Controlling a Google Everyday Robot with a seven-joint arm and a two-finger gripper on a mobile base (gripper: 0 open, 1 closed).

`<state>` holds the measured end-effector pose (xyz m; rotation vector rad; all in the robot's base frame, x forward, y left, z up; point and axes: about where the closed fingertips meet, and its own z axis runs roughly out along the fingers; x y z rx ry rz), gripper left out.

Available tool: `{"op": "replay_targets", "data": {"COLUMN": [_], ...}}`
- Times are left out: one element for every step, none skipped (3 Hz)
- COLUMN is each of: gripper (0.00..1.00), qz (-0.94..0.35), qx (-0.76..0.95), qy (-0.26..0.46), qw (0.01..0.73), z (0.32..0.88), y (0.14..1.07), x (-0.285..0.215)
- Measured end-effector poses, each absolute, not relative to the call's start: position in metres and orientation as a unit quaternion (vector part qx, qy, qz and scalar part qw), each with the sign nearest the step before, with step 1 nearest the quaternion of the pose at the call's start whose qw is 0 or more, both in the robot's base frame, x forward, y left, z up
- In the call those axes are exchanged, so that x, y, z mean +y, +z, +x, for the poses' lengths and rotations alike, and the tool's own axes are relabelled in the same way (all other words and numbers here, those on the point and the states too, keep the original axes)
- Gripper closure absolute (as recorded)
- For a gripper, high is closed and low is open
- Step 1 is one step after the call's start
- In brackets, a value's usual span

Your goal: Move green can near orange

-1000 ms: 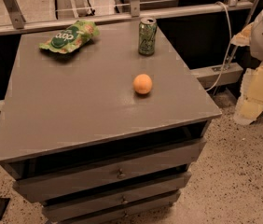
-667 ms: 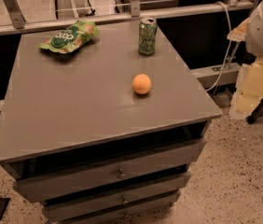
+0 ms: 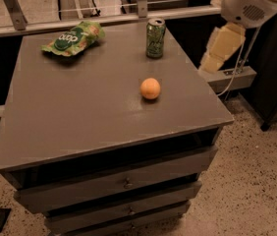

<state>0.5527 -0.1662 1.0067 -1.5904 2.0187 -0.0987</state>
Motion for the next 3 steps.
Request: {"op": "replay_targets", "data": {"gripper": [0.00,0.00,0.00], "qz": [-0.565,-0.516,-0.517], "qx": [0.735,0.722,0.722], "qy": [0.003,0.061,0.061], "qw": [0.376,0.457,0.456], "z": [0.611,0.665,0.664], "y": [1.019,1.022,1.022], "x": [-0.141,-0.116,-0.116]}}
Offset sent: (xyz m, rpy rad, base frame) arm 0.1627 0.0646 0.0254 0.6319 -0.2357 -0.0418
